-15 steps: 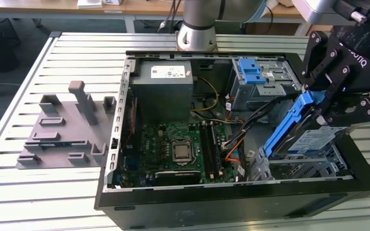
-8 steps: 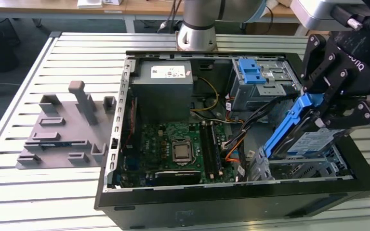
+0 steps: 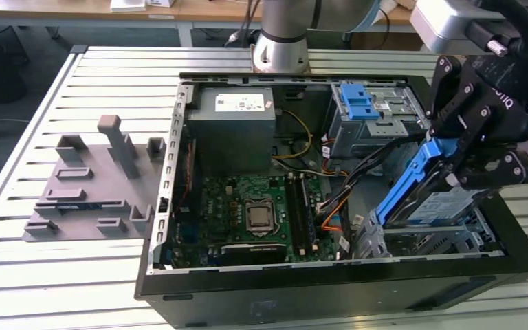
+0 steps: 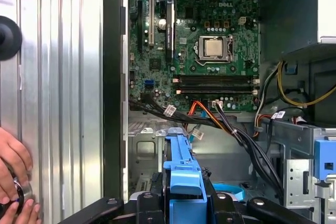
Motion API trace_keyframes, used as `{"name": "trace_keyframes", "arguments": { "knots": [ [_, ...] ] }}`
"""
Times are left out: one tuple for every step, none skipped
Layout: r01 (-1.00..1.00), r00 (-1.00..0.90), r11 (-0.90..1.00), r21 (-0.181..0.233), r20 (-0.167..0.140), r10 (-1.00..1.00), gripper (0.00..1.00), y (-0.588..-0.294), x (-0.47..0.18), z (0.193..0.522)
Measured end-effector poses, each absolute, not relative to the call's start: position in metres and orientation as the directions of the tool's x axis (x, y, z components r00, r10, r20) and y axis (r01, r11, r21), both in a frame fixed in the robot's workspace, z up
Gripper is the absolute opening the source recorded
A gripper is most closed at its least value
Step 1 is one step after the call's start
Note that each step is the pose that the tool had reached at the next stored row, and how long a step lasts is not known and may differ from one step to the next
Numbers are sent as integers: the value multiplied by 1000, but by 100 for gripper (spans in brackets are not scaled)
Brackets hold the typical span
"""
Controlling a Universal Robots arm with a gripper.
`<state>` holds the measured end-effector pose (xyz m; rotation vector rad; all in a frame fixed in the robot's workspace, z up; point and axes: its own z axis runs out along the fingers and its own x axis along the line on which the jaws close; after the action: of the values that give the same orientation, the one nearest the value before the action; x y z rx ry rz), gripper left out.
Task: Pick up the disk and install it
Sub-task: 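Insert the disk into the insertion slot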
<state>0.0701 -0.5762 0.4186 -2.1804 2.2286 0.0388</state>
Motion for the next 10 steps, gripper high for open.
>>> {"name": "trace_keyframes", "arguments": {
  "knots": [
    [-1000,-22,22,1,-34,-999,37,-576,70,417],
    [-1000,-22,22,1,-34,-999,37,-576,70,416],
    [-1000,-22,22,1,-34,-999,37,-576,70,415],
    [-1000,-22,22,1,-34,-999,37,-576,70,413],
    [-1000,-22,22,1,-34,-999,37,-576,70,412],
    [-1000,-22,22,1,-34,-999,37,-576,70,412],
    [-1000,-22,22,1,-34,-999,37,-576,70,411],
    [-1000,-22,22,1,-34,-999,37,-576,70,411],
    [-1000,-22,22,1,-34,-999,37,-576,70,411],
    [-1000,-22,22,1,-34,-999,37,-577,70,411]
  ]
}}
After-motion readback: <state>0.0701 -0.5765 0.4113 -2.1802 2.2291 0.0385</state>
